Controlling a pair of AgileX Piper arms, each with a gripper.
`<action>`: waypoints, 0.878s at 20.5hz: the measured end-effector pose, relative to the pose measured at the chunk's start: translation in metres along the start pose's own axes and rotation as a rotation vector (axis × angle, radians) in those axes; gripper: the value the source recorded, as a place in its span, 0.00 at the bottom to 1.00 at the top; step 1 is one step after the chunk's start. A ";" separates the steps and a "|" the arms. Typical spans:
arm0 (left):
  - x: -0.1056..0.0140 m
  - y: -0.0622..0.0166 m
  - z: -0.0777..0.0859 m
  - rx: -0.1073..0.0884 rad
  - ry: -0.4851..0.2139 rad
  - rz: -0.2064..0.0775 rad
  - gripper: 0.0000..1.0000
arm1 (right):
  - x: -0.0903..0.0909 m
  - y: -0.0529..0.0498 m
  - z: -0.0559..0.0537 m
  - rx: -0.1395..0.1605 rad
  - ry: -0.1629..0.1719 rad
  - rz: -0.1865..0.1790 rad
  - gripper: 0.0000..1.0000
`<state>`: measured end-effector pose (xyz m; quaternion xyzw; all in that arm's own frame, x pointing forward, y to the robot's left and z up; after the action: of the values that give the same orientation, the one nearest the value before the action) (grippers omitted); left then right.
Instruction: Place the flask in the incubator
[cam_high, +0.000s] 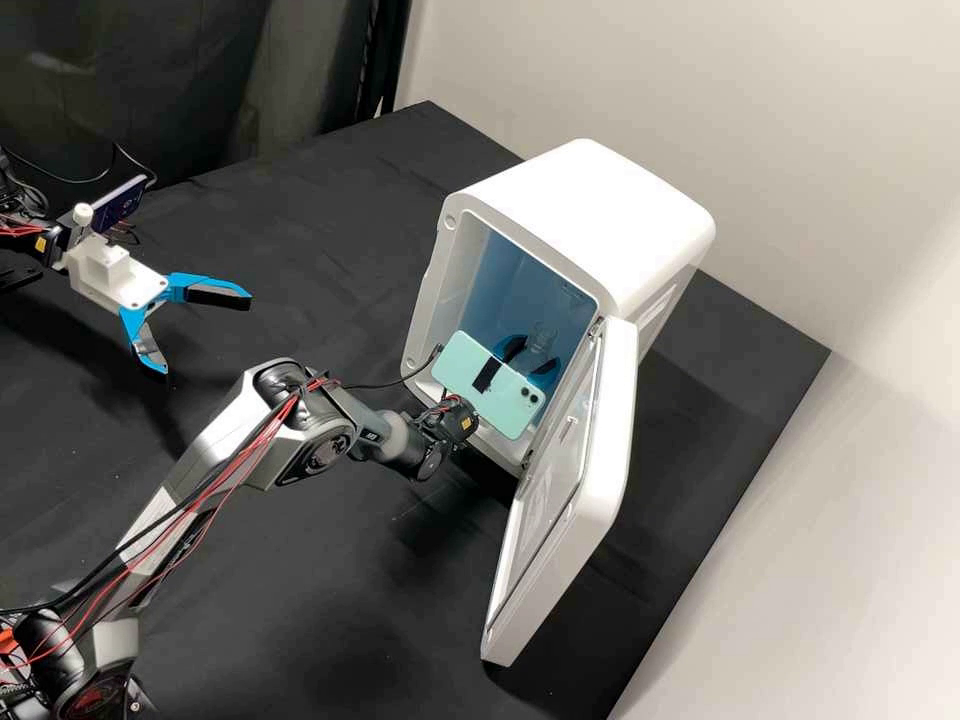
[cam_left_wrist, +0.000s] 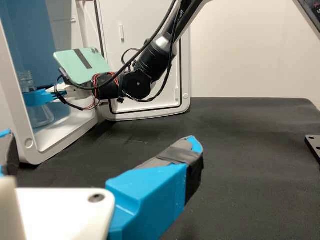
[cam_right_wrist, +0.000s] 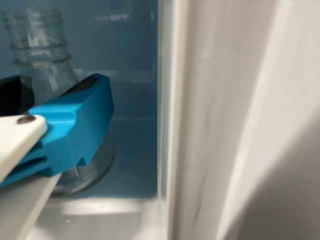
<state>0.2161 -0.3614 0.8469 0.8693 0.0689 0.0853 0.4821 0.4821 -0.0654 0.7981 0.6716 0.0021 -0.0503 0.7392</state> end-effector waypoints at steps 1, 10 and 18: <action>0.000 0.0000 0.000 0.000 0.000 0.000 1.00 | 0.000 -0.001 0.001 0.000 -0.009 -0.009 1.00; 0.000 0.0000 0.000 0.000 0.000 0.000 1.00 | 0.001 -0.011 0.010 0.002 -0.057 -0.057 1.00; 0.000 0.0000 0.000 0.000 0.000 0.000 1.00 | -0.001 -0.008 0.019 0.045 -0.097 -0.073 1.00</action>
<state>0.2161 -0.3614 0.8469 0.8693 0.0689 0.0853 0.4821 0.4795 -0.0845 0.7922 0.6845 -0.0104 -0.1098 0.7207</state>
